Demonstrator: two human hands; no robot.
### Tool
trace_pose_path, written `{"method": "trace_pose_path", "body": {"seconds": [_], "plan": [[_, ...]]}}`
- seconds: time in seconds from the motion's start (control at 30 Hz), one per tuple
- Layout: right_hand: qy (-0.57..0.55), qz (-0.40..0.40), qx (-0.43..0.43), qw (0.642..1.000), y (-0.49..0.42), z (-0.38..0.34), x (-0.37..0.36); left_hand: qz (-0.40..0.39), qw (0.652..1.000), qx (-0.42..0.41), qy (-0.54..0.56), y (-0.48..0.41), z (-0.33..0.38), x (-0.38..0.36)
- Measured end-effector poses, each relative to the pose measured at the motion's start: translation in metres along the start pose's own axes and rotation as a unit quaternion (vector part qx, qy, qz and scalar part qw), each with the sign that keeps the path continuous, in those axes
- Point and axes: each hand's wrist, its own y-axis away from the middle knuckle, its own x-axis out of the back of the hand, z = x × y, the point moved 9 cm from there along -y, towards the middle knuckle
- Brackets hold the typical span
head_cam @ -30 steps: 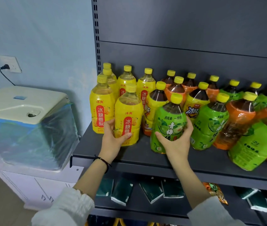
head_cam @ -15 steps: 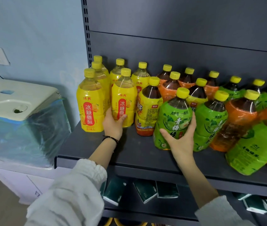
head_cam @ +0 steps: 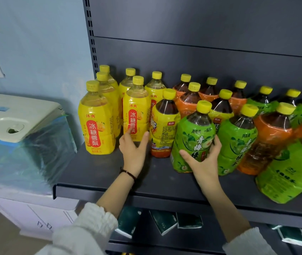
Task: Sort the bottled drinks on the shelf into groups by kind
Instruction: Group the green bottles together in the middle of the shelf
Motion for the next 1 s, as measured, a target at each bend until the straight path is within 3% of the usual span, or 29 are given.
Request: {"method": "trace_pose_path", "body": {"seconds": [0.13,0.23,0.4,0.6,0.63,0.7,0.8,0.87,1.0], "plan": [[-0.021,-0.015,-0.001,1.0,0.001,0.002,-0.002,-0.131,0.989,-0.019,0.07,0.006,0.014,-0.029],[-0.028,-0.025,0.002,0.999,-0.001,0.002,-0.001,-0.17,0.981,-0.023,0.087,0.0,0.024,-0.045],[-0.007,-0.016,0.003,1.0,-0.001,0.003,0.003,-0.049,0.997,-0.047,0.024,-0.009,0.032,-0.046],[0.0,-0.025,-0.002,1.0,0.006,0.004,0.015,0.001,0.998,-0.054,0.023,0.009,0.043,-0.036],[-0.003,-0.031,-0.003,1.0,0.008,0.005,0.017,-0.013,0.997,-0.064,0.047,0.02,0.047,-0.036],[-0.012,-0.055,-0.005,0.998,0.011,0.005,0.019,-0.114,0.984,-0.073,0.116,0.046,0.051,-0.051],[-0.055,-0.094,-0.006,0.994,0.018,0.001,0.028,-0.261,0.959,-0.064,0.092,0.08,0.047,-0.086],[-0.067,-0.042,0.005,0.997,0.022,-0.001,0.052,-0.291,0.95,-0.043,0.1,0.089,0.045,-0.1],[0.017,0.16,0.05,0.986,0.023,-0.006,0.112,-0.271,0.958,-0.031,0.092,0.085,0.046,-0.104]]}}
